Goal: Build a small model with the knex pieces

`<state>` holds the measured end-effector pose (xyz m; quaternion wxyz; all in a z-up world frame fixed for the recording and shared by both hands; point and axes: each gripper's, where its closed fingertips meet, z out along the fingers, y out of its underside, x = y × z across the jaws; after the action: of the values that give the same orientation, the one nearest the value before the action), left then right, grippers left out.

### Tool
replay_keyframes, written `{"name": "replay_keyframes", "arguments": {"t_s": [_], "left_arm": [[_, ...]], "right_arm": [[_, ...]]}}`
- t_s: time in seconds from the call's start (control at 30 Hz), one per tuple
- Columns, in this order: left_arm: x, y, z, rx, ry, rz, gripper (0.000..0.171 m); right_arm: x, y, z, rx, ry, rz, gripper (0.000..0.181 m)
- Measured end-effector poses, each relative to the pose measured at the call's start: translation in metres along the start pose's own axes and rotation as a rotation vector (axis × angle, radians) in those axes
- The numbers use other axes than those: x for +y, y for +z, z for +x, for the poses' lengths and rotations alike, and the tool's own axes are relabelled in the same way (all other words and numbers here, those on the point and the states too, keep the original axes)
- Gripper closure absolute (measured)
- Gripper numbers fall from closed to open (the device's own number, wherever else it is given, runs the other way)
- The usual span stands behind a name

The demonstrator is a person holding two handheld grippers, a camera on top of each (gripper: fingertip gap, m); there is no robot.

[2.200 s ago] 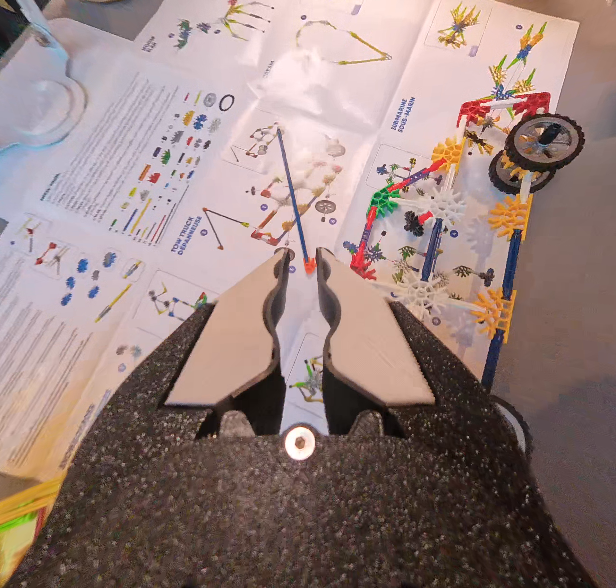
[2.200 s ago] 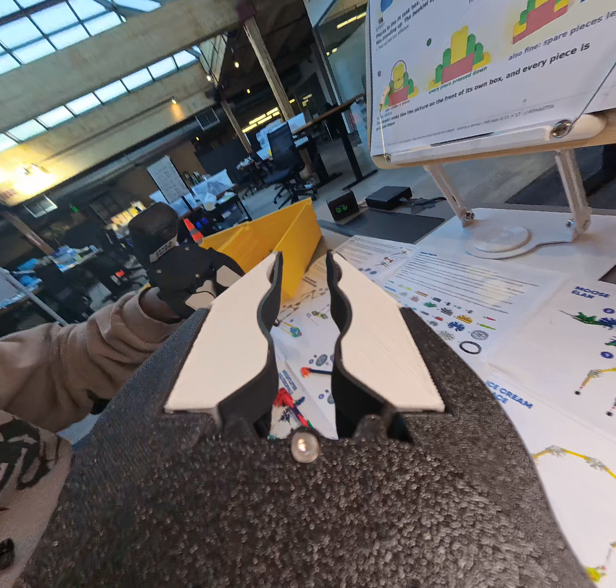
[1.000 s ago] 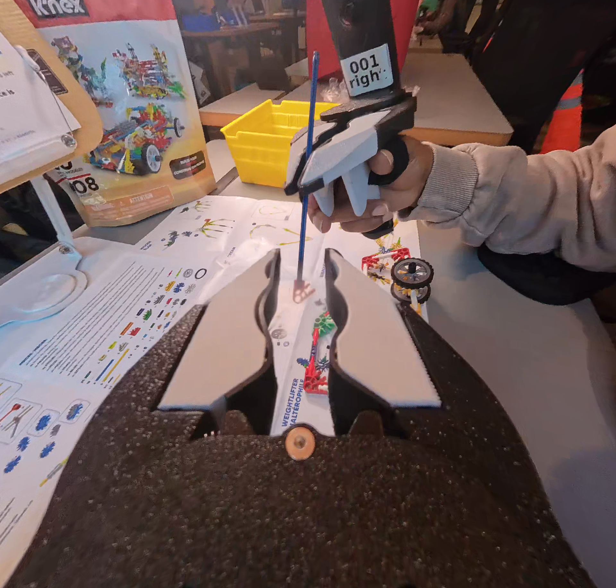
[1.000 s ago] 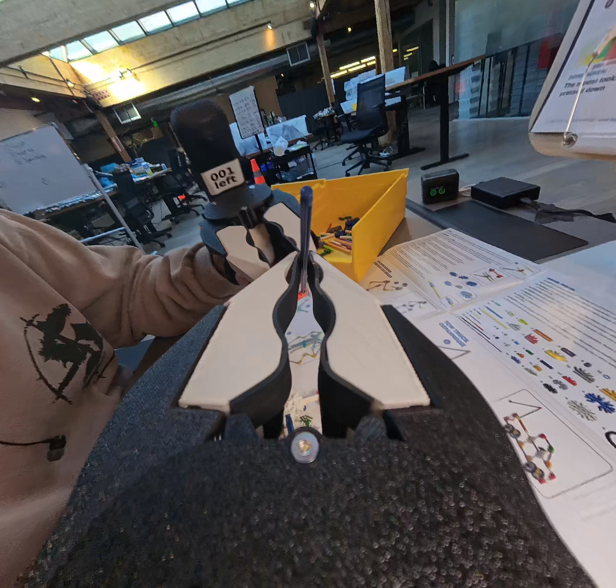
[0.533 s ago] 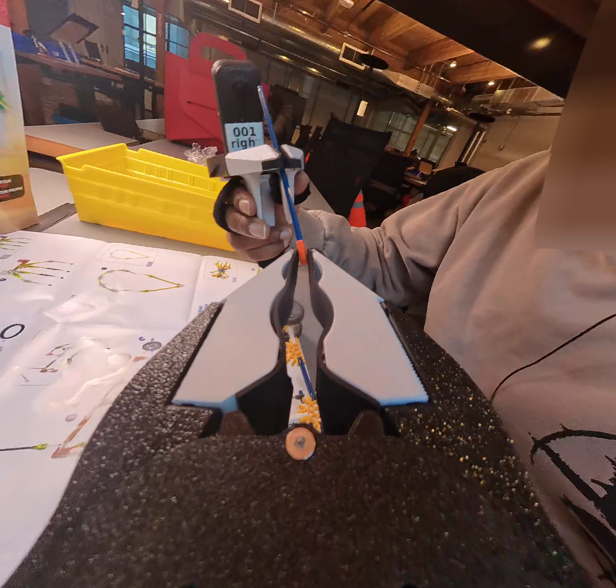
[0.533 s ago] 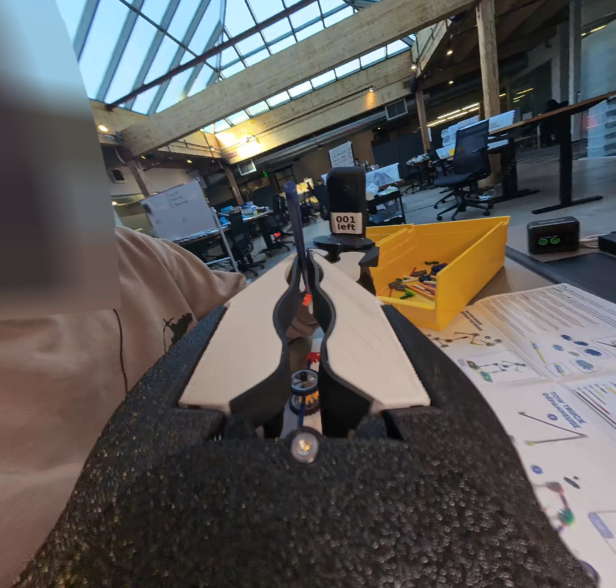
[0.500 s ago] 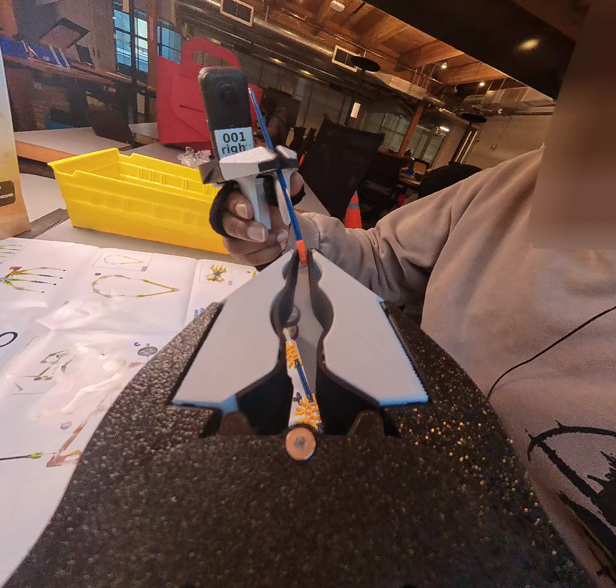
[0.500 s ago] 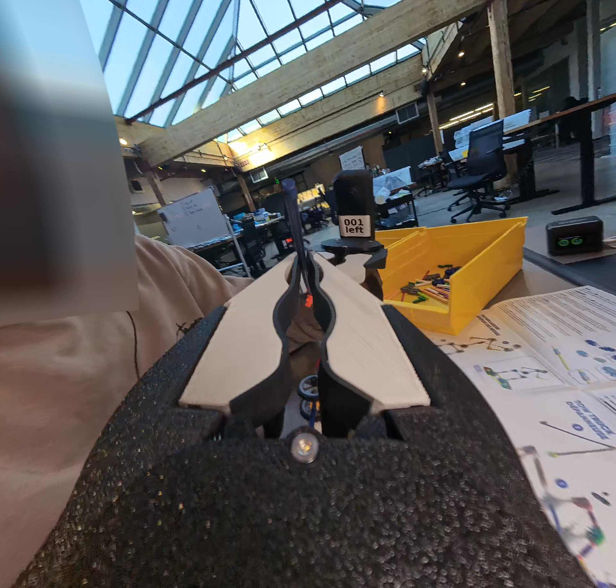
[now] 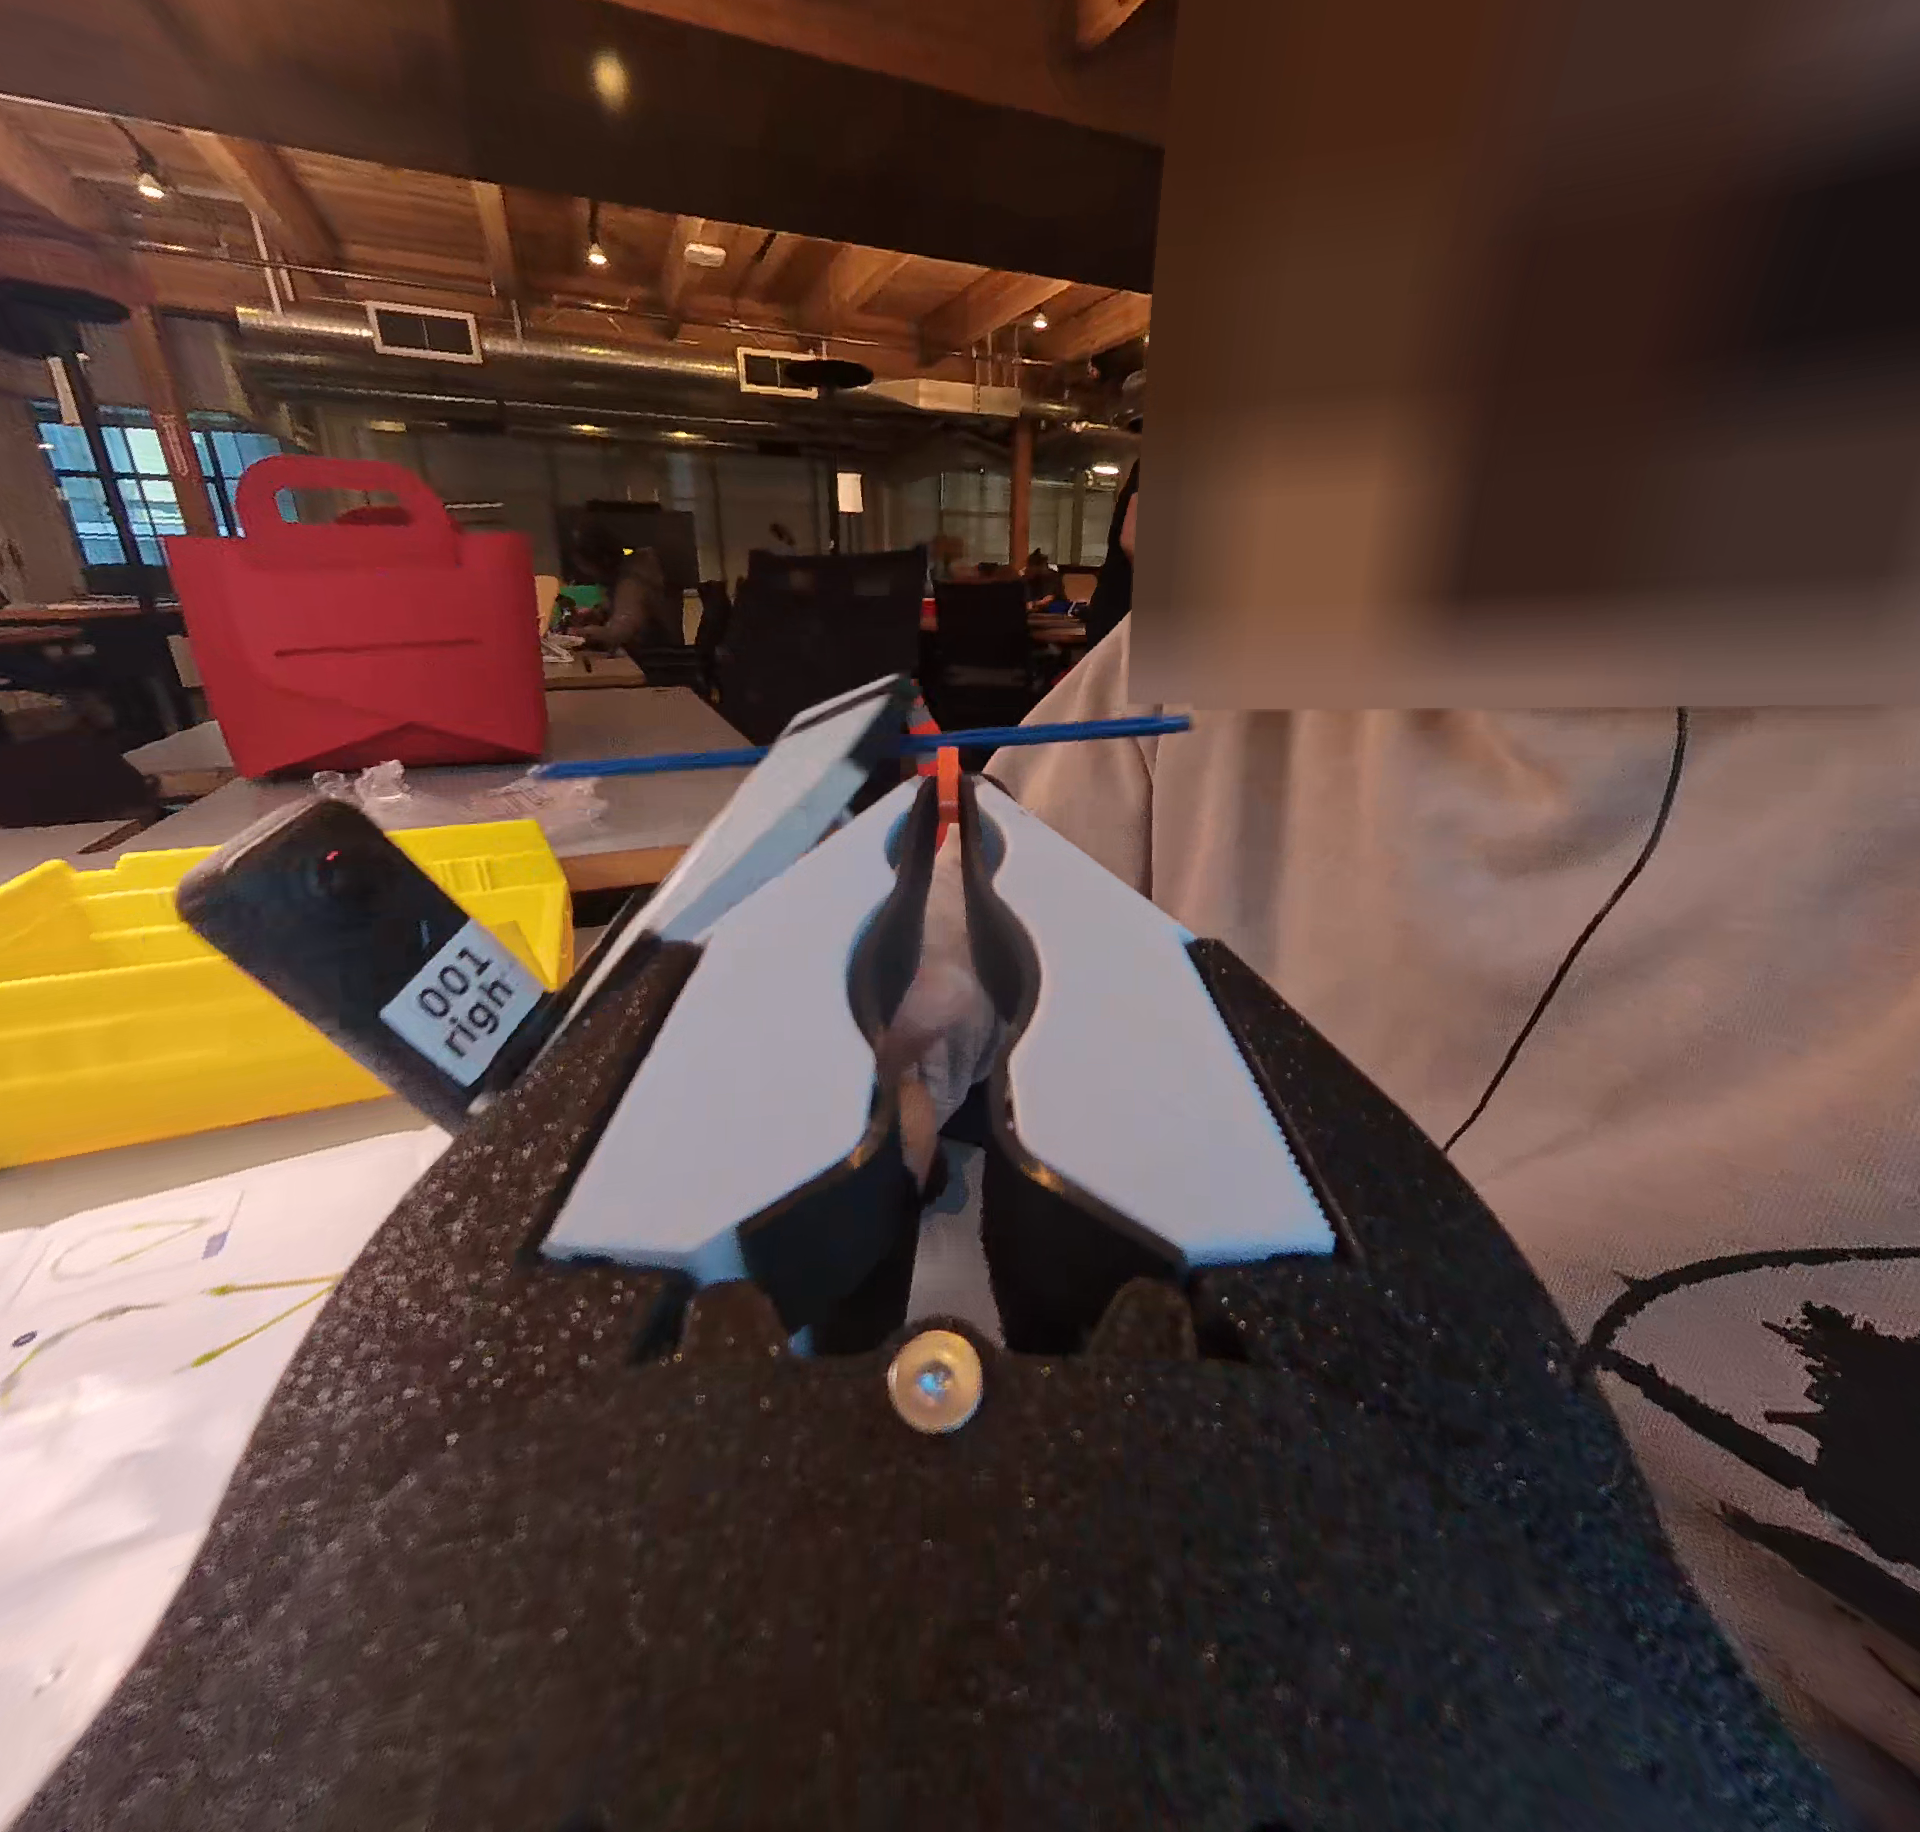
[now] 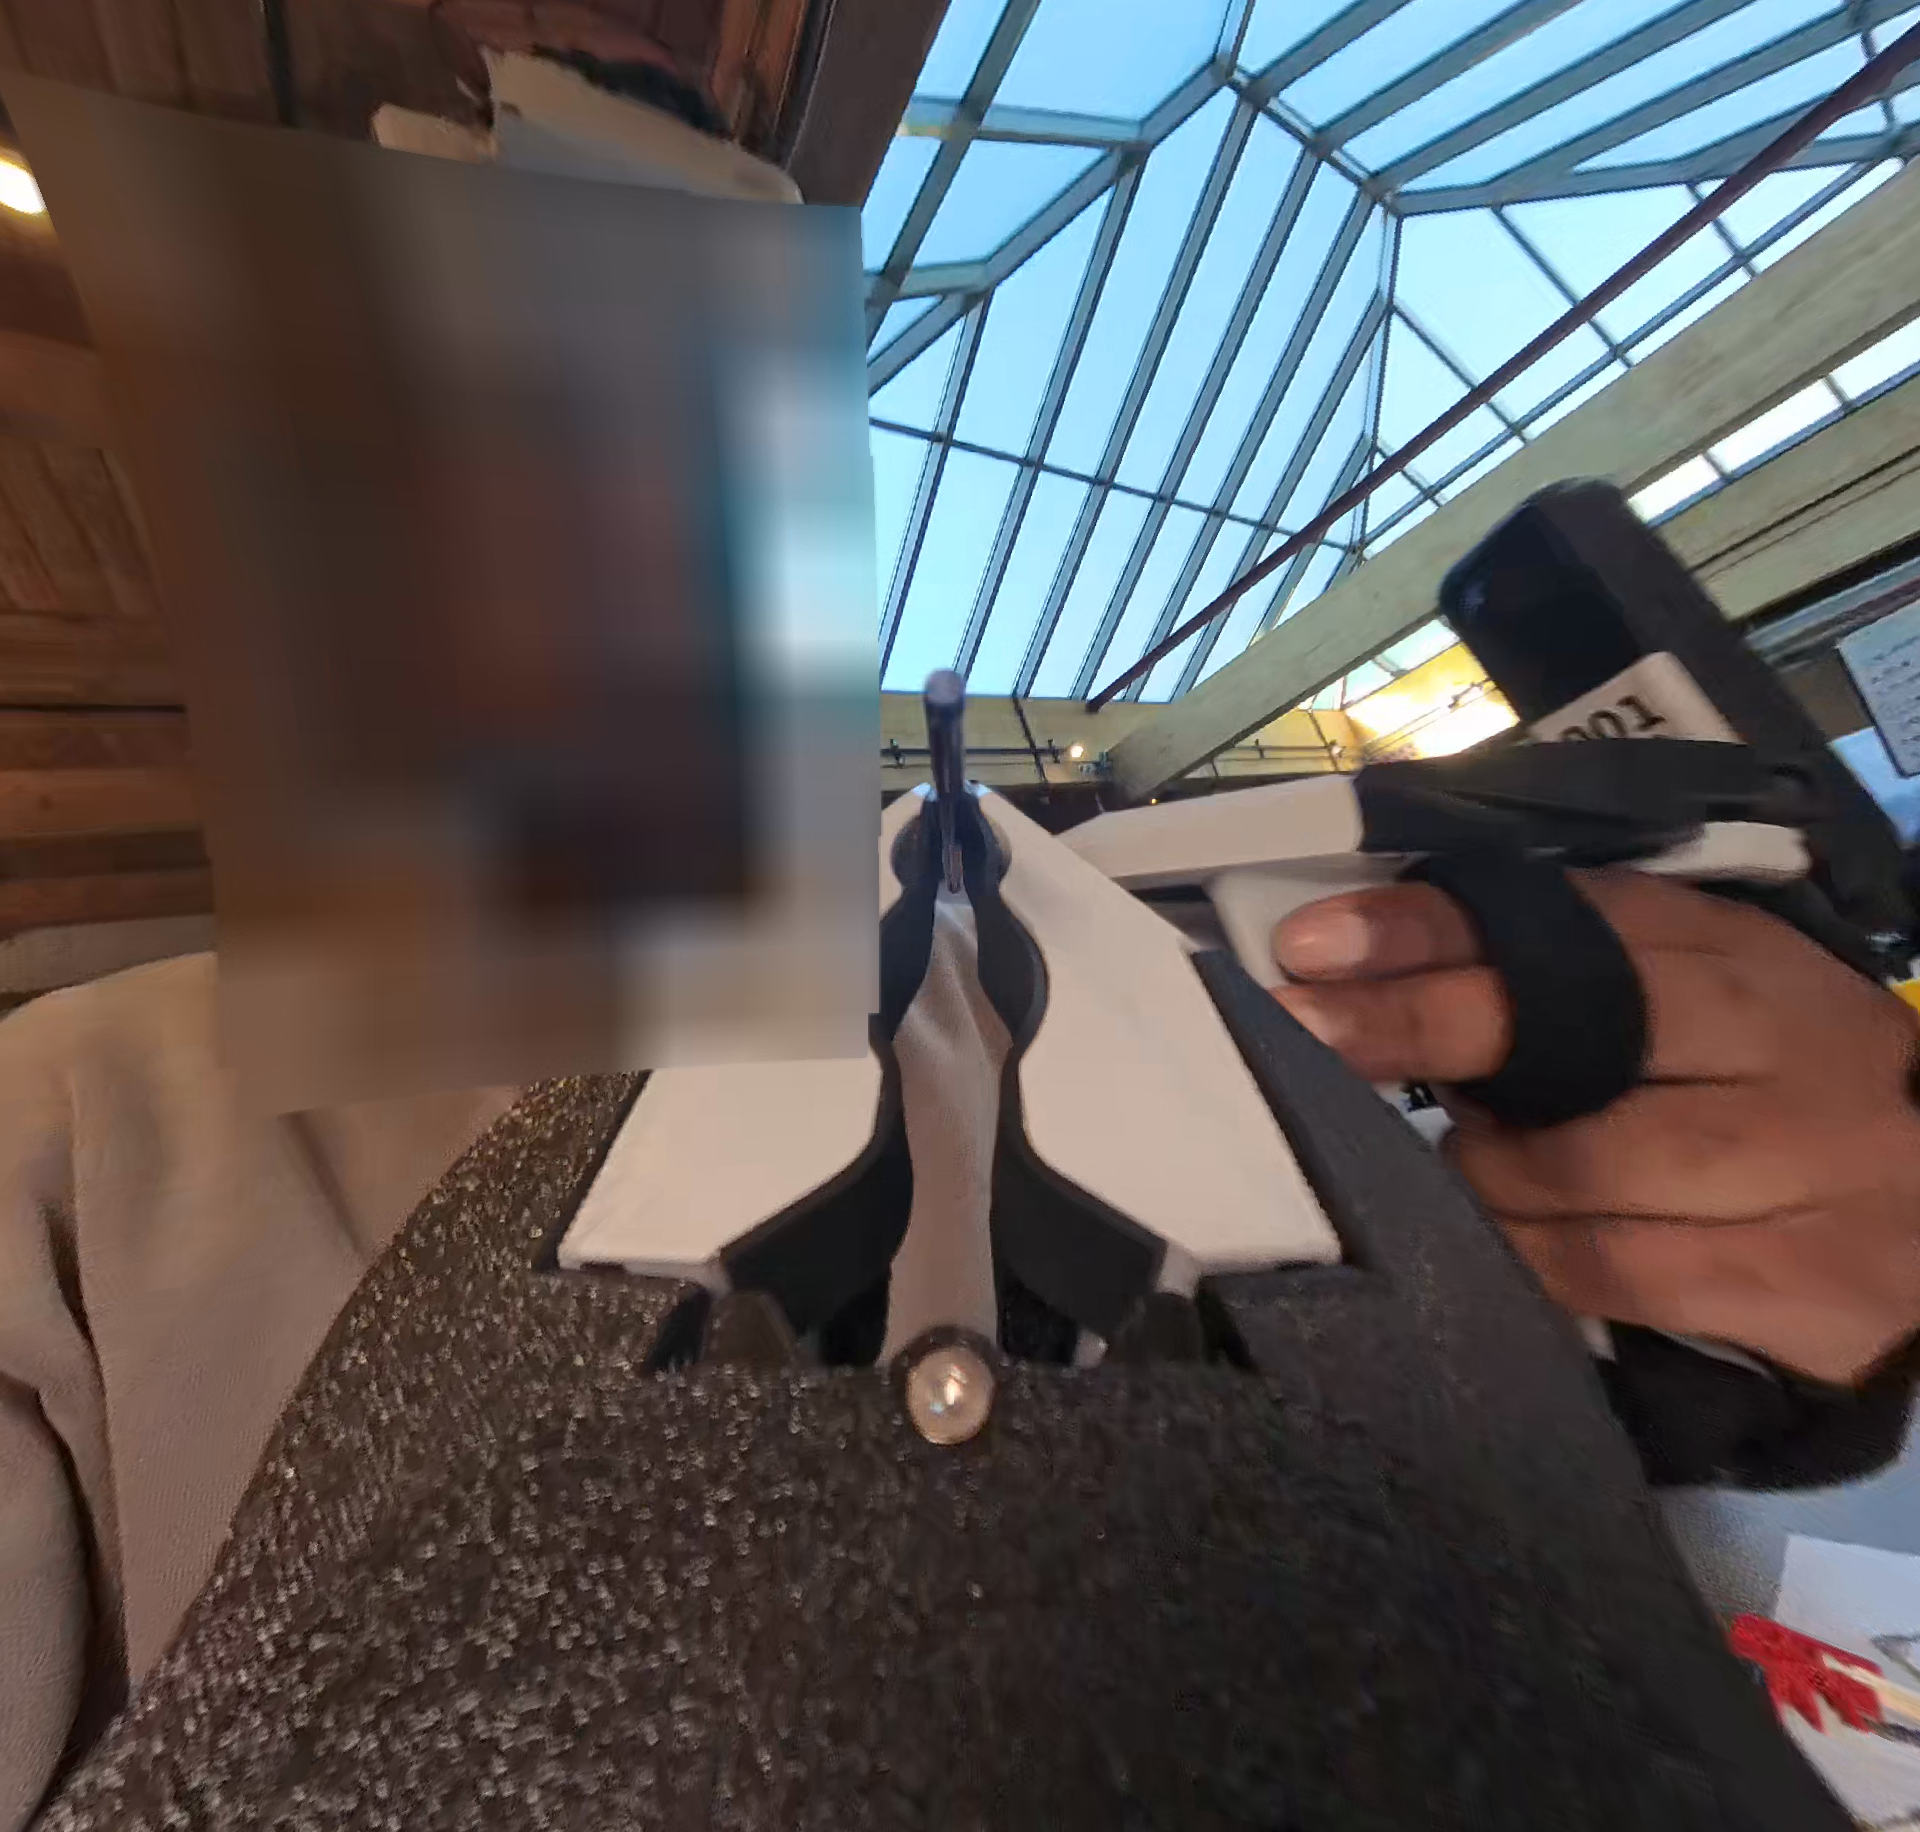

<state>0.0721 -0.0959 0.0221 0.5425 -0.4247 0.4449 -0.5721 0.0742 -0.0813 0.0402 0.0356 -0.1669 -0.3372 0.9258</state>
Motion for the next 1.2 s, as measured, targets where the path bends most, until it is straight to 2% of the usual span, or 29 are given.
{"name": "replay_keyframes", "arguments": {"t_s": [0.03,0.13,0.23,0.33,0.43,0.5,0.6,0.73,0.83,0.93,1.07,1.1,1.13,1.2], "left_arm": [[0.001,-0.004,-0.005,-0.018,-0.014,0.014,0.170],[-0.002,-0.022,-0.023,-0.099,-0.028,0.035,0.170],[0.000,-0.042,-0.044,-0.223,-0.012,0.003,0.171],[0.011,-0.066,-0.075,-0.435,0.024,-0.109,0.170],[0.025,-0.099,-0.108,-0.699,0.052,-0.291,0.170],[0.029,-0.115,-0.117,-0.792,0.070,-0.358,0.170],[0.027,-0.121,-0.121,-0.831,0.065,-0.353,0.170],[0.040,-0.127,-0.130,-0.877,0.026,-0.387,0.170],[0.065,-0.131,-0.138,-0.904,-0.049,-0.456,0.170],[0.110,-0.130,-0.143,-0.897,-0.172,-0.566,0.170],[0.167,-0.124,-0.145,-0.869,-0.302,-0.683,0.170],[0.174,-0.122,-0.145,-0.865,-0.312,-0.697,0.167],[0.176,-0.120,-0.144,-0.856,-0.307,-0.703,0.156],[0.168,-0.114,-0.144,-0.835,-0.257,-0.687,0.144]], "right_arm": [[0.003,0.006,-0.003,-0.007,-0.014,-0.015,0.181],[-0.009,0.006,-0.004,0.068,-0.122,-0.035,0.181],[-0.033,-0.015,0.005,0.246,-0.258,-0.064,0.181],[-0.063,-0.041,0.018,0.487,-0.420,-0.077,0.181],[-0.087,-0.071,0.032,0.744,-0.580,-0.114,0.181],[-0.099,-0.092,0.039,0.904,-0.660,-0.153,0.181],[-0.101,-0.121,0.055,1.108,-0.746,-0.287,0.181],[-0.077,-0.154,0.087,1.333,-0.872,-0.645,0.181],[-0.056,-0.159,0.103,1.362,-0.978,-0.860,0.181],[-0.043,-0.159,0.111,1.351,-1.021,-0.963,0.181],[-0.035,-0.151,0.113,1.303,-0.945,-0.908,0.181],[-0.034,-0.149,0.112,1.289,-0.909,-0.883,0.181],[-0.033,-0.147,0.112,1.276,-0.877,-0.855,0.181],[-0.031,-0.146,0.111,1.257,-0.820,-0.817,0.181]]}}
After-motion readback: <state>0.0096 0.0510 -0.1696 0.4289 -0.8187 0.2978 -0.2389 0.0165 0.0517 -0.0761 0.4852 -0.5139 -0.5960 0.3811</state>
